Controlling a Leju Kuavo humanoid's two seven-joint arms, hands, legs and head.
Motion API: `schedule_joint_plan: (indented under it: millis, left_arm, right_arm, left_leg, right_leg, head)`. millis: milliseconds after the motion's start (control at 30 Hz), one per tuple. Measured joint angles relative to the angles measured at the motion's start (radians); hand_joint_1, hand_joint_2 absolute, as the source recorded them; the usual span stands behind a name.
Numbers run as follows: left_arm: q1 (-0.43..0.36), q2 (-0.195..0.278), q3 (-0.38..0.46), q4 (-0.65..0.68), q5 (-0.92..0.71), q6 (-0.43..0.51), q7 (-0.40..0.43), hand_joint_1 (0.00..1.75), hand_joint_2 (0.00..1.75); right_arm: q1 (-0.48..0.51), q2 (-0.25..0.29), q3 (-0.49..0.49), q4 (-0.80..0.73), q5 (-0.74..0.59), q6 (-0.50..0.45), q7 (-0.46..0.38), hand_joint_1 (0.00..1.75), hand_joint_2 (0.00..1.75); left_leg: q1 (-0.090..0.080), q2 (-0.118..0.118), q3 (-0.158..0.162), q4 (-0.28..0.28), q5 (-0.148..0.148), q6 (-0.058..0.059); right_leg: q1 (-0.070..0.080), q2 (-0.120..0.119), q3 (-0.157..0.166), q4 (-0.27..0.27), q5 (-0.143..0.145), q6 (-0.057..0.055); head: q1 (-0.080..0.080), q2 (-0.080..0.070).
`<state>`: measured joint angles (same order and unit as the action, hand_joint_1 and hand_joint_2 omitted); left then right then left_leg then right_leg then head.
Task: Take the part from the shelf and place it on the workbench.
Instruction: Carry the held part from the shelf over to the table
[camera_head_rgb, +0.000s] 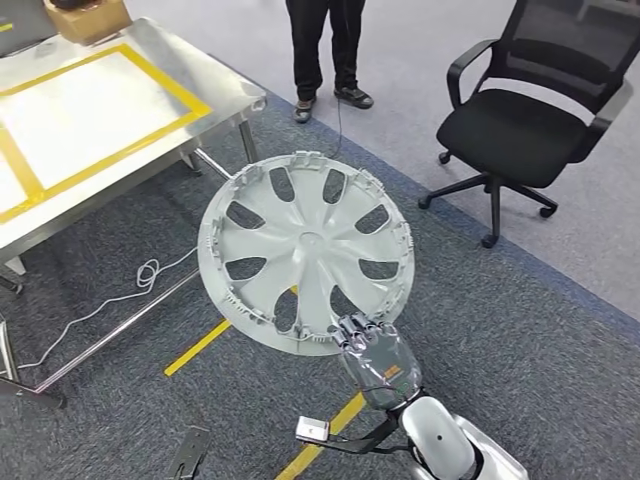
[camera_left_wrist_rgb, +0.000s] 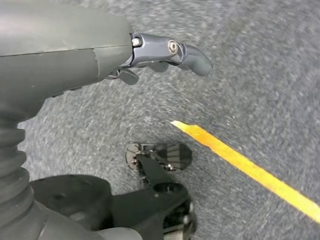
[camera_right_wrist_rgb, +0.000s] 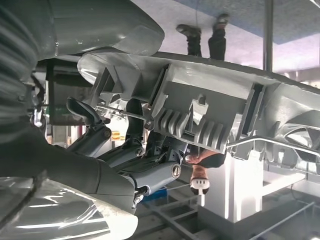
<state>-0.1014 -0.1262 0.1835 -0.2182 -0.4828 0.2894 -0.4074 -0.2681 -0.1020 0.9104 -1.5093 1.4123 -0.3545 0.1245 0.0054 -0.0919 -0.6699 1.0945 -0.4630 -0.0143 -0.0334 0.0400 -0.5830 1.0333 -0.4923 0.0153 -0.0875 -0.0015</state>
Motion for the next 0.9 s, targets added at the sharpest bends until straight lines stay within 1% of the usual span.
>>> schedule_joint_plan:
  millis: [33, 67, 100, 133, 167, 200, 233, 267, 300, 333, 367, 400, 433, 467, 500, 533, 567, 600, 633, 667, 700, 733, 767, 800, 833, 867, 900]
  left_arm:
    - [-0.001, 0.000, 0.000, 0.000, -0.001, 0.000, 0.000, 0.00, 1.75]
    - [-0.002, 0.000, 0.000, 0.000, -0.001, 0.000, 0.000, 0.00, 1.75]
    - [-0.002, 0.000, 0.000, 0.000, -0.002, 0.000, 0.000, 0.00, 1.75]
    - [-0.001, 0.000, 0.000, 0.000, -0.002, 0.000, 0.000, 0.00, 1.75]
    - [0.000, 0.000, 0.000, 0.000, -0.002, 0.000, 0.000, 0.00, 1.75]
    - [0.001, 0.000, 0.000, 0.000, -0.002, 0.000, 0.000, 0.00, 1.75]
    - [0.002, 0.000, 0.001, 0.000, -0.002, 0.000, 0.000, 0.00, 1.75]
    - [0.001, 0.000, 0.001, 0.000, -0.002, 0.000, 0.000, 0.00, 1.75]
    - [0.000, 0.000, 0.002, 0.000, -0.002, 0.000, 0.000, 0.00, 1.75]
    - [-0.002, 0.000, 0.002, 0.000, -0.002, 0.000, 0.000, 0.00, 1.75]
    - [-0.002, 0.000, 0.002, 0.000, -0.002, 0.000, -0.001, 0.00, 1.75]
    - [-0.001, 0.000, 0.003, 0.000, -0.002, 0.000, -0.001, 0.00, 1.75]
    - [0.002, 0.000, 0.003, 0.000, -0.002, 0.000, -0.001, 0.00, 1.75]
    - [0.004, 0.000, 0.003, 0.000, -0.002, 0.001, -0.001, 0.00, 1.75]
    - [0.004, 0.000, 0.004, 0.000, -0.002, 0.001, -0.001, 0.00, 1.75]
    - [0.003, -0.001, 0.004, 0.000, -0.002, 0.001, -0.002, 0.00, 1.75]
    - [0.001, -0.002, 0.004, 0.000, -0.002, 0.000, -0.002, 0.00, 1.75]
    - [-0.001, -0.004, 0.004, 0.000, -0.002, 0.000, -0.002, 0.00, 1.75]
    - [-0.001, -0.005, 0.004, 0.000, -0.002, -0.001, -0.002, 0.00, 1.75]
    - [-0.001, -0.005, 0.004, 0.000, -0.002, -0.001, -0.002, 0.00, 1.75]
    - [0.000, -0.005, 0.004, 0.000, -0.002, -0.001, -0.002, 0.00, 1.75]
    - [0.001, -0.006, 0.004, 0.000, -0.002, -0.001, -0.002, 0.00, 1.75]
    - [0.001, -0.006, 0.004, 0.000, -0.002, -0.001, -0.002, 0.00, 1.75]
    - [0.000, -0.006, 0.005, 0.000, -0.002, -0.001, -0.002, 0.00, 1.75]
    - [-0.001, -0.006, 0.005, 0.000, -0.002, -0.001, -0.002, 0.00, 1.75]
    - [-0.001, -0.006, 0.005, 0.000, -0.002, -0.001, -0.002, 0.00, 1.75]
    - [0.000, -0.006, 0.005, 0.000, -0.002, -0.001, -0.002, 0.00, 1.75]
  right_arm:
    - [-0.001, 0.000, 0.000, 0.000, 0.000, 0.000, 0.001, 1.75, 1.75]
    - [-0.002, 0.000, -0.001, 0.000, 0.000, 0.000, 0.001, 1.75, 1.75]
    - [-0.002, 0.000, -0.001, 0.000, 0.000, 0.000, 0.001, 1.75, 1.75]
    - [-0.001, 0.000, -0.002, 0.000, 0.000, 0.000, 0.001, 1.75, 1.75]
    - [-0.001, 0.000, -0.002, 0.001, 0.000, 0.000, 0.001, 1.75, 1.75]
    - [-0.001, 0.000, -0.002, 0.001, 0.000, 0.000, 0.000, 1.75, 1.75]
    - [-0.001, 0.000, -0.002, 0.001, 0.000, 0.000, -0.001, 1.75, 1.75]
    - [-0.001, 0.000, -0.002, 0.000, 0.001, 0.000, -0.002, 1.75, 1.75]
    - [-0.001, 0.001, -0.002, 0.000, 0.001, -0.001, -0.003, 1.75, 1.75]
    - [-0.001, 0.001, -0.002, 0.000, 0.001, -0.001, -0.003, 1.75, 1.75]
    - [-0.002, 0.001, -0.002, 0.000, 0.001, -0.001, -0.003, 1.75, 1.75]
    - [-0.002, 0.001, -0.002, 0.000, 0.000, -0.001, -0.002, 1.75, 1.75]
    - [-0.002, 0.000, -0.002, -0.001, 0.000, -0.001, -0.002, 1.75, 1.75]
    - [-0.003, 0.000, -0.002, -0.001, 0.000, -0.001, -0.002, 1.75, 1.75]
    - [-0.003, 0.000, -0.002, -0.001, 0.000, -0.002, -0.002, 1.75, 1.75]
    - [-0.003, 0.000, -0.002, -0.001, 0.001, -0.002, -0.002, 1.75, 1.75]
    - [-0.003, 0.000, -0.002, -0.001, 0.001, -0.002, -0.002, 1.75, 1.75]
    - [-0.002, -0.001, -0.002, -0.001, 0.001, -0.002, -0.003, 1.75, 1.75]
    - [0.000, -0.001, -0.002, -0.001, 0.001, -0.002, -0.003, 1.75, 1.75]
    - [0.003, -0.001, -0.002, -0.001, 0.001, -0.002, -0.004, 1.75, 1.75]
    - [0.005, -0.001, -0.002, 0.000, 0.001, -0.002, -0.004, 1.75, 1.75]
    - [0.005, -0.002, -0.002, 0.000, 0.001, -0.002, -0.005, 1.75, 1.75]
    - [0.004, -0.002, -0.003, 0.000, 0.001, -0.002, -0.005, 1.75, 1.75]
    - [0.002, -0.002, -0.003, 0.000, 0.001, -0.003, -0.005, 1.75, 1.75]
    - [0.002, -0.002, -0.003, -0.001, 0.001, -0.003, -0.005, 1.75, 1.75]
    - [0.002, -0.002, -0.003, -0.001, 0.001, -0.004, -0.006, 1.75, 1.75]
    - [0.002, -0.002, -0.003, -0.001, 0.001, -0.004, -0.007, 1.75, 1.75]
  left_leg:
    - [-0.001, 0.036, -0.025, 0.057, -0.030, -0.003]
    - [0.000, 0.061, -0.056, 0.125, -0.060, -0.006]
    - [0.001, 0.074, -0.082, 0.184, -0.082, -0.008]
    - [0.002, 0.080, -0.096, 0.218, -0.088, -0.009]
    - [0.002, 0.082, -0.094, 0.218, -0.078, -0.009]
    - [0.002, 0.086, -0.071, 0.175, -0.049, -0.006]
    - [-0.001, 0.100, -0.036, 0.107, -0.013, 0.000]
    - [-0.007, 0.123, -0.001, 0.041, 0.011, 0.007]
    - [-0.015, 0.144, 0.028, -0.016, 0.026, 0.016]
    - [-0.021, 0.160, 0.042, -0.045, 0.028, 0.023]
    - [-0.026, 0.163, 0.044, -0.053, 0.022, 0.028]
    - [-0.026, 0.152, 0.044, -0.060, 0.022, 0.033]
    - [-0.023, 0.141, 0.045, -0.064, 0.023, 0.037]
    - [-0.020, 0.129, 0.048, -0.069, 0.026, 0.042]
    - [-0.015, 0.118, 0.051, -0.074, 0.028, 0.047]
    - [-0.012, 0.108, 0.052, -0.076, 0.030, 0.051]
    - [-0.011, 0.095, 0.052, -0.076, 0.030, 0.054]
    - [-0.011, 0.082, 0.052, -0.076, 0.030, 0.055]
    - [-0.011, 0.069, 0.052, -0.075, 0.030, 0.056]
    - [-0.010, 0.053, 0.053, -0.075, 0.030, 0.056]
    - [-0.009, 0.038, 0.053, -0.073, 0.029, 0.055]
    - [-0.007, 0.022, 0.053, -0.071, 0.028, 0.053]
    - [-0.007, 0.008, 0.052, -0.066, 0.025, 0.049]
    - [-0.007, -0.005, 0.047, -0.059, 0.022, 0.044]
    - [-0.006, -0.017, 0.042, -0.053, 0.021, 0.038]
    - [-0.005, -0.028, 0.036, -0.050, 0.021, 0.032]
    - [-0.003, -0.040, 0.032, -0.049, 0.022, 0.027]
  right_leg:
    - [0.003, -0.016, 0.003, -0.002, 0.000, -0.005]
    - [0.005, -0.032, 0.004, -0.002, -0.002, -0.009]
    - [0.007, -0.049, 0.005, -0.002, -0.003, -0.010]
    - [0.009, -0.064, 0.006, -0.002, -0.005, -0.012]
    - [0.010, -0.078, 0.008, -0.002, -0.007, -0.012]
    - [0.011, -0.091, 0.011, -0.002, -0.009, -0.012]
    - [0.012, -0.103, 0.015, -0.002, -0.012, -0.010]
    - [0.015, -0.115, 0.019, -0.002, -0.015, -0.007]
    - [0.018, -0.127, 0.023, -0.002, -0.019, -0.003]
    - [0.020, -0.139, 0.025, -0.003, -0.022, 0.001]
    - [0.023, -0.151, 0.027, -0.004, -0.024, 0.005]
    - [0.024, -0.163, 0.031, -0.006, -0.026, 0.010]
    - [0.023, -0.161, 0.032, -0.005, -0.030, 0.015]
    - [0.021, -0.142, 0.028, 0.006, -0.040, 0.020]
    - [0.019, -0.113, 0.013, 0.038, -0.059, 0.023]
    - [0.017, -0.079, -0.015, 0.092, -0.086, 0.026]
    - [0.016, -0.056, -0.050, 0.160, -0.115, 0.028]
    - [0.016, -0.046, -0.088, 0.228, -0.138, 0.030]
    - [0.016, -0.043, -0.117, 0.274, -0.146, 0.032]
    - [0.015, -0.041, -0.131, 0.285, -0.133, 0.034]
    - [0.014, -0.039, -0.127, 0.256, -0.101, 0.034]
    - [0.012, -0.028, -0.107, 0.197, -0.058, 0.035]
    - [0.008, -0.004, -0.080, 0.128, -0.020, 0.036]
    - [0.003, 0.021, -0.054, 0.068, 0.002, 0.035]
    - [0.001, 0.040, -0.037, 0.032, 0.010, 0.033]
    - [0.000, 0.049, -0.028, 0.017, 0.006, 0.029]
    - [0.001, 0.041, -0.023, 0.013, 0.003, 0.024]
  head:
    - [-0.004, 0.000]
    - [-0.006, 0.000]
    - [-0.006, 0.000]
    - [-0.007, 0.000]
    - [-0.007, 0.000]
    - [-0.007, 0.000]
    - [-0.007, 0.000]
    - [-0.007, 0.000]
    - [-0.007, 0.000]
    - [-0.006, 0.000]
    - [-0.005, 0.000]
    - [-0.005, 0.000]
    - [-0.004, 0.000]
    - [-0.003, 0.000]
    - [-0.001, 0.000]
    - [0.001, 0.000]
    - [0.002, 0.000]
    - [0.003, 0.000]
    - [0.003, 0.000]
    - [0.004, 0.000]
    - [0.003, 0.000]
    - [0.004, 0.000]
    - [0.004, 0.000]
    - [0.004, 0.000]
    - [0.004, 0.000]
    - [0.004, 0.000]
    - [0.004, 0.000]
